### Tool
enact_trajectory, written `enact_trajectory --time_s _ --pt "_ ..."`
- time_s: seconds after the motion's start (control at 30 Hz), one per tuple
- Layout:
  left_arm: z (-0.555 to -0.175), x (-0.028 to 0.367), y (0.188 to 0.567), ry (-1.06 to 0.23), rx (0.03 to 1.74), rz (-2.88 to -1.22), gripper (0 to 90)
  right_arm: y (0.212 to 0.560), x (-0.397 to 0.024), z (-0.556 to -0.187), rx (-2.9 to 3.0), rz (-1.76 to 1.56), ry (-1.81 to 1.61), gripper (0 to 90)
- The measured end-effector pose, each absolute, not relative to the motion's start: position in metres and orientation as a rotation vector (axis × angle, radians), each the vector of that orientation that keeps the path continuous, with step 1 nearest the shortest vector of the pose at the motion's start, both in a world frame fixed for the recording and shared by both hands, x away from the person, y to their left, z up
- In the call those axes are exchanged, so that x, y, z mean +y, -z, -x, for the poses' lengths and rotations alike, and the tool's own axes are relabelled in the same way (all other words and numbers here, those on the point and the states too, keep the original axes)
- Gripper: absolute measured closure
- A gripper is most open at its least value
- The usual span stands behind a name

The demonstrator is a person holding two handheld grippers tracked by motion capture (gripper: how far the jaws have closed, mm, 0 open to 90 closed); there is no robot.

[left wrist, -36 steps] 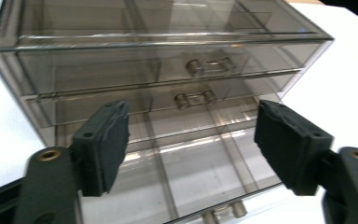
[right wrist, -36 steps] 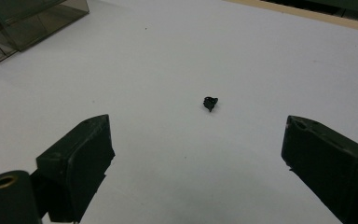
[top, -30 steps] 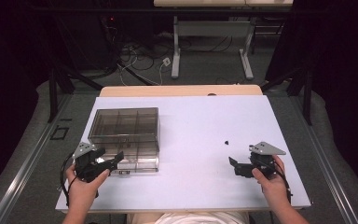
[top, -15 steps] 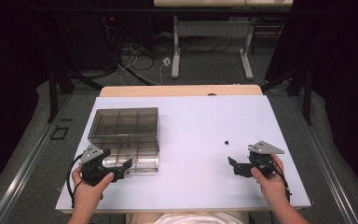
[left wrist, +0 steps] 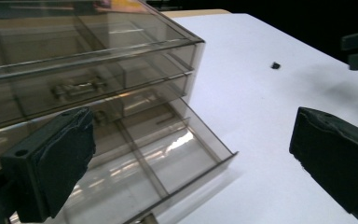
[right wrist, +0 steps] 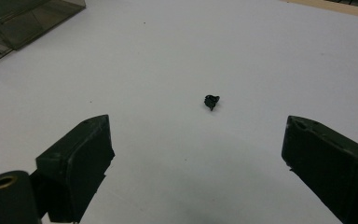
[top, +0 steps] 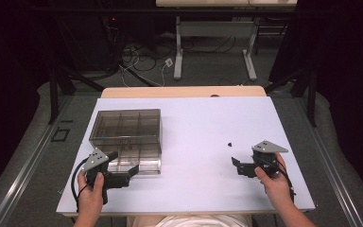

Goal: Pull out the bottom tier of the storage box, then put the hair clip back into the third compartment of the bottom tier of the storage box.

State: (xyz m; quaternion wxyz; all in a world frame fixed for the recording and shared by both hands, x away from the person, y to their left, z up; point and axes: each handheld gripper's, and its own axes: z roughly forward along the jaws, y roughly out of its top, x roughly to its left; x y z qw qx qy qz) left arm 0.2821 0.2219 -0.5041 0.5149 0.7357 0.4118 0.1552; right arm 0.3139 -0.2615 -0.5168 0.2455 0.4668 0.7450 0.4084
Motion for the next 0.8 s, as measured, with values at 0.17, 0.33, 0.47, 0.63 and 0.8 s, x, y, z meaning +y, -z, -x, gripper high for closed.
enact_trajectory --time_s 0.17,0.33,0.47,0.63,0.8 --pt "-0.281 0.219 0.504 -0.343 0.985 -1.771 0.6 0.515 -0.262 -0.317 2.05 -1.282 -1.099 6.8" --pt "-0.28 0.219 0.503 -0.33 0.982 -1.776 0.6 0.514 -0.264 -0.32 2.066 -1.283 -1.081 5.5" --pt "-0.279 0.219 0.504 -0.327 0.984 -1.772 0.6 0.513 -0.263 -0.322 2.095 -1.278 -1.063 2.3" --pt "-0.279 0.22 0.504 -0.314 0.984 -1.752 0.6 0.508 -0.26 -0.326 2.095 -1.277 -1.058 0.0" --pt "-0.279 0.222 0.505 -0.314 0.993 -1.741 0.6 0.502 -0.259 -0.331 2.1 -1.297 -1.066 0.0"
